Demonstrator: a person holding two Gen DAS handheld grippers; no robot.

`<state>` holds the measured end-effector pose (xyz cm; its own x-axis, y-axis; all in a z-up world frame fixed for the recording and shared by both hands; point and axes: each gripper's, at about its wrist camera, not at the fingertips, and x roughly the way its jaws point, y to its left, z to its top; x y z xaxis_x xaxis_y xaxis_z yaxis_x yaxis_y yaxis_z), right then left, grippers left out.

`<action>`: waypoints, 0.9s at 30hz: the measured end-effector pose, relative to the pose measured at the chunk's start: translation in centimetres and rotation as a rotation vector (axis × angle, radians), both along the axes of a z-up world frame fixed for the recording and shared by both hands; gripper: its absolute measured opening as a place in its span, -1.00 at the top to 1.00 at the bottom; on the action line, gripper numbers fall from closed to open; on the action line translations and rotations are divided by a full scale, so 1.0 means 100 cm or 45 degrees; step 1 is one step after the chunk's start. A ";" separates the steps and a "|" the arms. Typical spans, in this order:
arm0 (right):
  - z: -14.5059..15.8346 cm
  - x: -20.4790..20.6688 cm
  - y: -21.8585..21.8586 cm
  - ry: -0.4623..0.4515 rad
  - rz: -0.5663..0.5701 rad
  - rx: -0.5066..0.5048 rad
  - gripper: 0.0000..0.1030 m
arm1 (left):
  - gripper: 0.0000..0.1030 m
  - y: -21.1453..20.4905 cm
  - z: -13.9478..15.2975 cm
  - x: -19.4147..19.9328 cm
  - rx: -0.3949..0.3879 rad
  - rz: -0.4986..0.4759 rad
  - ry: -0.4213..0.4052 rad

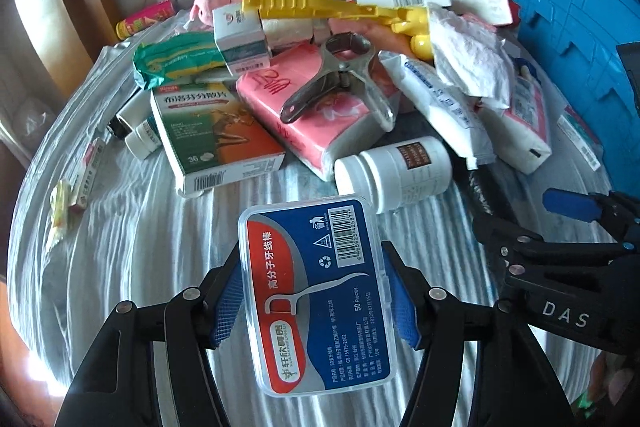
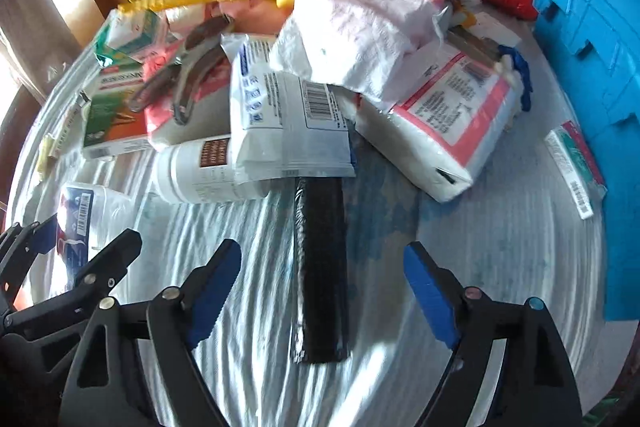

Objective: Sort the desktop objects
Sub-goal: 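Close the left gripper on the toothpick box while the right gripper grasps the black tube, then lift the toothpick box and black tube and carry both toward the blue crate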

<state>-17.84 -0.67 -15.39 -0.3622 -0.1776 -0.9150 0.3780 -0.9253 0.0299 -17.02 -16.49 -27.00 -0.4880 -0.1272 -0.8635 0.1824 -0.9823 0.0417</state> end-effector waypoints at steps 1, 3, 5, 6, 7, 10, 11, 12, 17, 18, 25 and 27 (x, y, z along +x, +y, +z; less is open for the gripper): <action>-0.009 -0.005 -0.002 -0.019 0.012 0.016 -0.59 | -0.21 0.001 -0.008 -0.006 -0.001 0.008 -0.013; -0.028 -0.010 -0.008 -0.017 0.026 0.060 -0.12 | -0.21 0.002 -0.023 -0.018 -0.004 0.022 -0.038; -0.039 -0.010 -0.014 -0.012 0.037 0.061 0.42 | -0.21 0.005 -0.029 -0.022 -0.009 0.024 -0.054; -0.044 -0.009 -0.015 -0.022 0.042 0.051 0.42 | -0.21 0.006 -0.029 -0.020 -0.009 0.022 -0.050; -0.050 -0.007 -0.016 -0.032 0.047 0.041 0.42 | -0.21 0.006 -0.027 -0.018 -0.009 0.018 -0.048; -0.059 -0.002 -0.016 -0.031 0.052 0.018 0.42 | -0.21 0.007 -0.010 -0.011 -0.008 -0.002 -0.014; -0.057 0.000 -0.015 -0.010 0.040 0.005 0.42 | -0.21 0.007 -0.003 -0.008 -0.011 -0.011 0.003; -0.054 0.002 -0.014 0.011 0.033 -0.010 0.42 | -0.21 0.007 0.005 -0.005 -0.012 -0.014 0.024; -0.040 0.011 -0.011 0.137 0.008 -0.060 0.43 | -0.21 0.007 0.047 0.008 -0.006 -0.053 0.142; -0.038 0.013 -0.011 0.160 0.002 -0.065 0.43 | -0.21 0.008 0.055 0.010 -0.008 -0.064 0.167; -0.034 0.022 -0.014 0.230 -0.024 -0.079 0.44 | -0.21 0.010 0.083 0.024 -0.003 -0.118 0.245; -0.040 0.018 -0.016 0.215 -0.028 -0.082 0.44 | -0.21 0.008 0.085 0.027 0.004 -0.123 0.245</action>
<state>-16.07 -2.23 -19.40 -0.5142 -0.2243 -0.8278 0.3625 -0.9316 0.0272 -14.33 -15.71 -18.54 -0.6537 -0.0694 -0.7535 0.0915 -0.9957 0.0123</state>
